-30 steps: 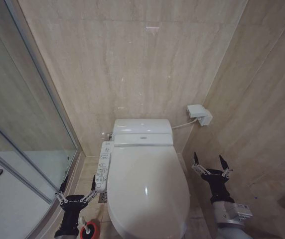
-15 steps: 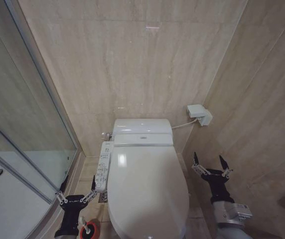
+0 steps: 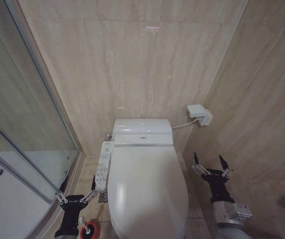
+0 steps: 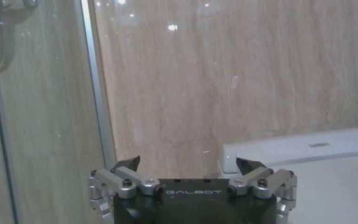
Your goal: Open the toilet lid, clean the toilet bowl with a toilet brush, close the toilet lid, and flush.
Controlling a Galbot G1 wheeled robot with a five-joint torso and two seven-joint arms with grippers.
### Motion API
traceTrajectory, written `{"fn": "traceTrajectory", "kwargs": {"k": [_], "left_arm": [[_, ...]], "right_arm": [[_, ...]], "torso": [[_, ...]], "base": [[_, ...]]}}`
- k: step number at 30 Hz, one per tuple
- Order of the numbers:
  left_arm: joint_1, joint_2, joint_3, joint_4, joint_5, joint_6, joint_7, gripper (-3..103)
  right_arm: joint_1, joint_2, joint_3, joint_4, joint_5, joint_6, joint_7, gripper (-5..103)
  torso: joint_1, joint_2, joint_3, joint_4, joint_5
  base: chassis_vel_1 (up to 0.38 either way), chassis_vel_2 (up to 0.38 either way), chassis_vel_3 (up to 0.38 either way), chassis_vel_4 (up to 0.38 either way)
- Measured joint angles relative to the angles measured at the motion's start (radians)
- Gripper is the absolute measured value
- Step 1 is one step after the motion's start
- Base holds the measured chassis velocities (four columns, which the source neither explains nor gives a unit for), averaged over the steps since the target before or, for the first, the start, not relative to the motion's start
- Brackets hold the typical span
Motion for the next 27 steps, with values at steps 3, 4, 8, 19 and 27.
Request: {"fn": "traceTrajectory", "kwargs": {"k": [3, 4, 8, 19, 27], "left_arm": [[0.000, 0.000, 0.000, 0.000, 0.000, 0.000, 0.000, 100], [0.000, 0.000, 0.000, 0.000, 0.000, 0.000, 0.000, 100], [0.000, 0.000, 0.000, 0.000, 0.000, 0.000, 0.000, 100], [0.000, 0.000, 0.000, 0.000, 0.000, 0.000, 0.000, 100], [-0.031, 0.006, 0.010, -0.002, -0.013, 0.043, -0.005, 100]], "right_arm": [[0.000, 0.000, 0.000, 0.000, 0.000, 0.000, 0.000, 100], [0.000, 0.000, 0.000, 0.000, 0.000, 0.000, 0.000, 100], [0.000, 0.000, 0.000, 0.000, 0.000, 0.000, 0.000, 100], [0.000, 0.000, 0.000, 0.000, 0.000, 0.000, 0.000, 100], [0.000, 0.000, 0.000, 0.000, 0.000, 0.000, 0.000, 100]], "torso": [[0.000, 0.000, 0.000, 0.0000, 0.0000], [0.000, 0.000, 0.000, 0.0000, 0.0000], [0.000, 0.000, 0.000, 0.0000, 0.0000], [0.000, 0.000, 0.000, 0.0000, 0.0000], [0.000, 0.000, 0.000, 0.0003, 0.0000]], "base": [[0.000, 0.000, 0.000, 0.000], [0.000, 0.000, 0.000, 0.000], [0.000, 0.000, 0.000, 0.000], [0.000, 0.000, 0.000, 0.000], [0.000, 0.000, 0.000, 0.000]]}}
